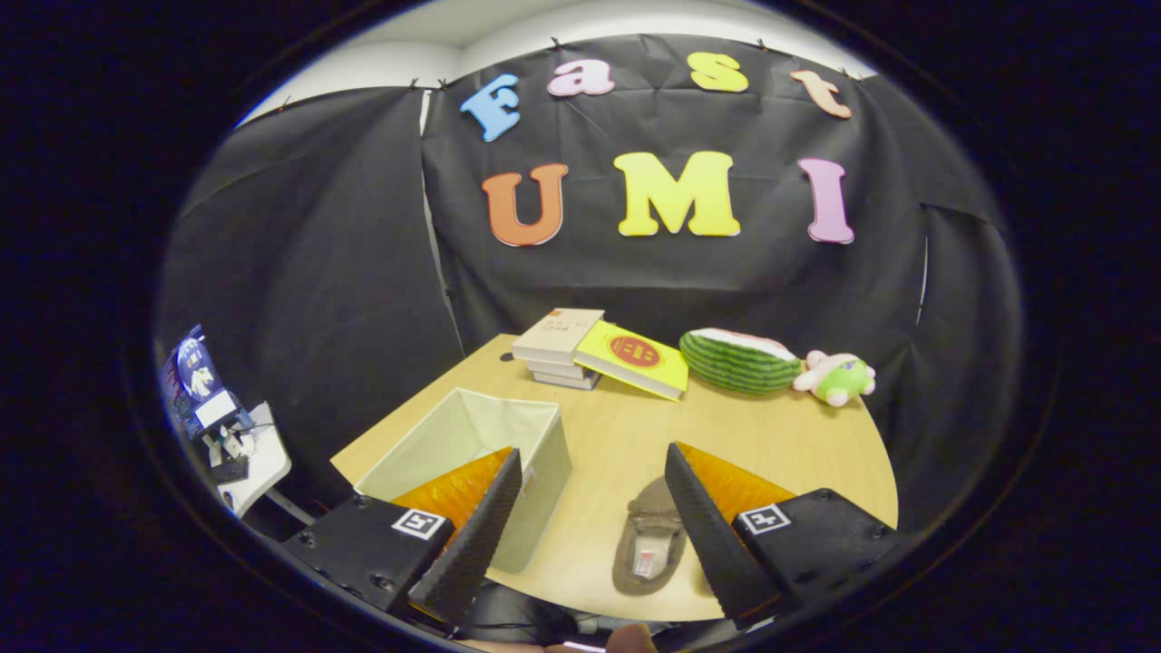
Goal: Open the storage box then place both shoes into the box .Put the left shoe in first, then the right shoe, with the right side of both shoes facing outward in a uniform manner.
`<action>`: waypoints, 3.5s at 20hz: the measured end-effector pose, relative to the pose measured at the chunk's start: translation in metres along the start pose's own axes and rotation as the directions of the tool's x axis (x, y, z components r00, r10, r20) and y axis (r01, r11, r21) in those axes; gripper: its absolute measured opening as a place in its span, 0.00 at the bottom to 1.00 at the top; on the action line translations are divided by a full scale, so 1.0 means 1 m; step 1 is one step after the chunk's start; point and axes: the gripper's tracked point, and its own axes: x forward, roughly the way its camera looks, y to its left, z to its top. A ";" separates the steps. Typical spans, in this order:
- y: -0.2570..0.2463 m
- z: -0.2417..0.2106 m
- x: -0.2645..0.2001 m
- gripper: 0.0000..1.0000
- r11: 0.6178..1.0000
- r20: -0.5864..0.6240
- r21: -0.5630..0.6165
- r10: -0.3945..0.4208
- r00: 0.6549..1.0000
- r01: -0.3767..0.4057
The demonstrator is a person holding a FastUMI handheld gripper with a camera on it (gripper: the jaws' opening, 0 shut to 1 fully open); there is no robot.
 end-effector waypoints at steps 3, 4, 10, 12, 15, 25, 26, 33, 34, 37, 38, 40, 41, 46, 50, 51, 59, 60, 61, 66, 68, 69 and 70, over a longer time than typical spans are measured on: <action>-0.021 -0.032 0.010 1.00 0.998 -0.123 0.064 0.019 0.992 -0.011; -0.027 -0.043 0.016 1.00 0.996 -0.174 0.087 0.030 0.984 -0.015; -0.073 -0.114 0.059 0.99 0.993 -0.422 0.106 0.003 0.907 0.046; -0.079 -0.136 0.071 0.99 0.992 -0.489 0.116 0.017 0.872 0.045; -0.082 -0.162 0.084 0.93 0.983 -0.571 0.178 0.065 0.818 0.046; -0.101 -0.212 0.126 0.45 0.917 -0.678 0.377 0.179 0.712 0.128; -0.104 -0.213 0.127 0.36 0.907 -0.679 0.393 0.176 0.713 0.151; -0.091 -0.210 0.114 0.07 0.797 -0.624 0.574 0.275 0.732 0.189; -0.085 -0.208 0.109 0.06 0.777 -0.607 0.603 0.302 0.735 0.179; -0.069 -0.192 0.092 0.06 0.751 -0.558 0.645 0.336 0.759 0.141; -0.067 -0.185 0.085 0.06 0.749 -0.542 0.650 0.339 0.769 0.127; -0.059 -0.164 0.064 0.06 0.747 -0.509 0.657 0.340 0.790 0.102; -0.053 -0.151 0.053 0.06 0.751 -0.492 0.654 0.337 0.803 0.086; -0.005 -0.072 -0.001 0.06 0.789 -0.394 0.614 0.332 0.857 -0.024; 0.051 -0.012 -0.013 0.06 0.832 -0.357 0.545 0.346 0.868 -0.108; 0.069 0.000 -0.012 0.06 0.837 -0.348 0.532 0.354 0.868 -0.128; 0.179 0.020 0.040 0.06 0.860 -0.385 0.489 0.361 0.850 -0.144; 0.184 0.014 0.053 0.06 0.860 -0.396 0.495 0.352 0.848 -0.125; 0.189 0.004 0.067 0.06 0.858 -0.413 0.503 0.342 0.844 -0.101; 0.199 -0.063 0.121 0.06 0.864 -0.549 0.502 0.302 0.779 0.019; 0.205 -0.077 0.137 0.06 0.870 -0.567 0.493 0.303 0.766 0.021; 0.208 -0.079 0.142 0.06 0.862 -0.560 0.507 0.311 0.768 0.021; 0.210 -0.082 0.146 0.07 0.853 -0.557 0.522 0.318 0.767 0.025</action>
